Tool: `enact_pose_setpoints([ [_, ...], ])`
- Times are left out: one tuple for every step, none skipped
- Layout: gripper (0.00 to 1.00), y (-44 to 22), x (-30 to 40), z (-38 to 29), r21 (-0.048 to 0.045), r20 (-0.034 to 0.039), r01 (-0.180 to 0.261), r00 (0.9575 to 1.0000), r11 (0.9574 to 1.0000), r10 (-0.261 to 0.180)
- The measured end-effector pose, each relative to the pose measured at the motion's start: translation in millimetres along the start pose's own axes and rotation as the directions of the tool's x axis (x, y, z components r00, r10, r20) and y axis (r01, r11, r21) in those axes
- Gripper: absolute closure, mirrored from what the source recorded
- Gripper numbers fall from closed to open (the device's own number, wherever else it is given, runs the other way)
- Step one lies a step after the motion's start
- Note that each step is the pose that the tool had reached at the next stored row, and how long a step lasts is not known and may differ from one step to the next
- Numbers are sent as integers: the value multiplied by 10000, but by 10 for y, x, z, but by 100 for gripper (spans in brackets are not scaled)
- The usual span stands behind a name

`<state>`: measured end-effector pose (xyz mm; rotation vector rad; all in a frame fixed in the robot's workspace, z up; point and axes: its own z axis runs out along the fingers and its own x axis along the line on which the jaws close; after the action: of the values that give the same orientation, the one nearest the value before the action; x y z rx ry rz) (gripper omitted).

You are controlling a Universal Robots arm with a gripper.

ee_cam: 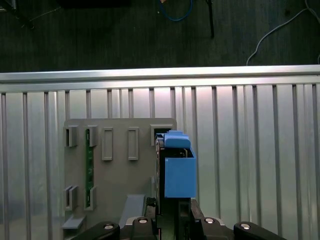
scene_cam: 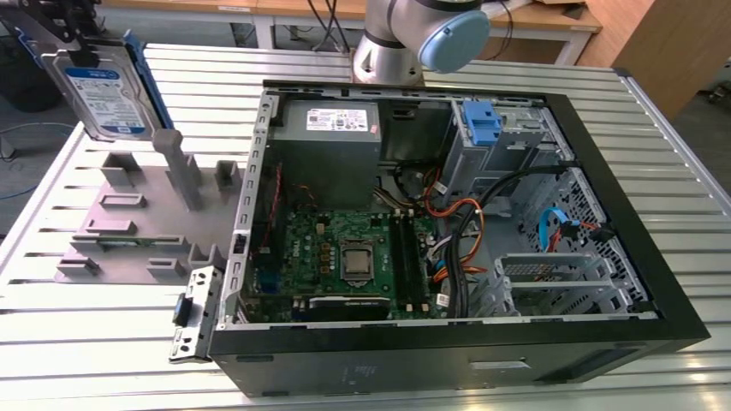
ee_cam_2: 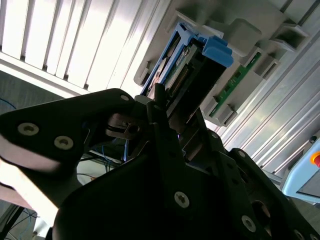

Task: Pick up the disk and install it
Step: 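Pick up the disk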

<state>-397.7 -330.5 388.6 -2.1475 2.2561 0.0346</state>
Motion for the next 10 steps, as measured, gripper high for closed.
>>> enact_pose_setpoints([
  [65, 0, 0, -2, 0, 0, 0, 10000, 10000, 0],
  [65, 0, 0, -4, 0, 0, 0, 10000, 10000, 0],
  [65, 0, 0, -6, 0, 0, 0, 10000, 10000, 0],
  [65, 0, 0, -8, 0, 0, 0, 10000, 10000, 0],
  [65, 0, 0, -11, 0, 0, 0, 10000, 10000, 0],
  [65, 0, -1, -12, 0, 0, 0, 10000, 10000, 0],
  [65, 0, -1, -14, 0, 0, 0, 10000, 10000, 0],
  [65, 0, -1, -16, 0, 0, 0, 10000, 10000, 0],
  [65, 0, -1, -18, -1, 0, 0, 10000, 10000, 0],
  [65, 0, -1, -21, 0, 0, 0, 10000, 10000, 0],
])
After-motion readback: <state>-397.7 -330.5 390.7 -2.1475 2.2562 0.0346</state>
